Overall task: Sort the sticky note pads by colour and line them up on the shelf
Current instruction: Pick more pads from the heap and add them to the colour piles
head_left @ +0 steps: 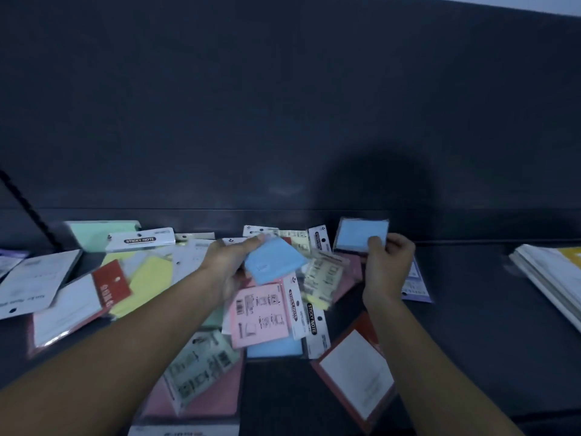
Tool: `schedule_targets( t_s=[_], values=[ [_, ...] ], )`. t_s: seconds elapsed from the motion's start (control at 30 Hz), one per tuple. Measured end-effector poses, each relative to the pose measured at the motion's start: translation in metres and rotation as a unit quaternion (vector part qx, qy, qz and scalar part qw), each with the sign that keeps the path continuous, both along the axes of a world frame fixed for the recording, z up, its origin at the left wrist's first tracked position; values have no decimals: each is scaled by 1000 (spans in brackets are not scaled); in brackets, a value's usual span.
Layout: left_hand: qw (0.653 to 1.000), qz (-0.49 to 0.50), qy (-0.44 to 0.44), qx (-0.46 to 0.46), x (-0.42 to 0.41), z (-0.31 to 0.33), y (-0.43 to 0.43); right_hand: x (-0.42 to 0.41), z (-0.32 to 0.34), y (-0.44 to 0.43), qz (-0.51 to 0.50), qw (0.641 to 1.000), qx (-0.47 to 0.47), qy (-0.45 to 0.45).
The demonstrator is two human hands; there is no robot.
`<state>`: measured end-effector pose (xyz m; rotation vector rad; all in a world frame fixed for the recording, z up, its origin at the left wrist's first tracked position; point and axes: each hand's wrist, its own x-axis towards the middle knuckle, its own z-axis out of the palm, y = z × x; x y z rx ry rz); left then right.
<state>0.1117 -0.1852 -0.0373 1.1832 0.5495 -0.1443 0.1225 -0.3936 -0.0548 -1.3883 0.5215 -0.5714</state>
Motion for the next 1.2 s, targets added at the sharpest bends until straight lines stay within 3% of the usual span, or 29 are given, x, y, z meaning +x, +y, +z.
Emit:
schedule_targets(
  t_s=[0.1,0.3,0.5,0.8,1.2],
  values=[
    [997,-64,12,-39,-9,7,19,-18,18,21,67,991,106,-42],
    [996,-22,-90,8,-46,15,73,-63,30,97,229,947,216,69],
    [979,68,-165,100,-121,22,157,-117,33,202,326,935,115,78],
    [964,127,-181,145,-269,18,317,-224,27,381,533,846,26,11],
    [941,257,-177,131,-365,-4,467,-287,9,550,598,800,8,39]
  ],
)
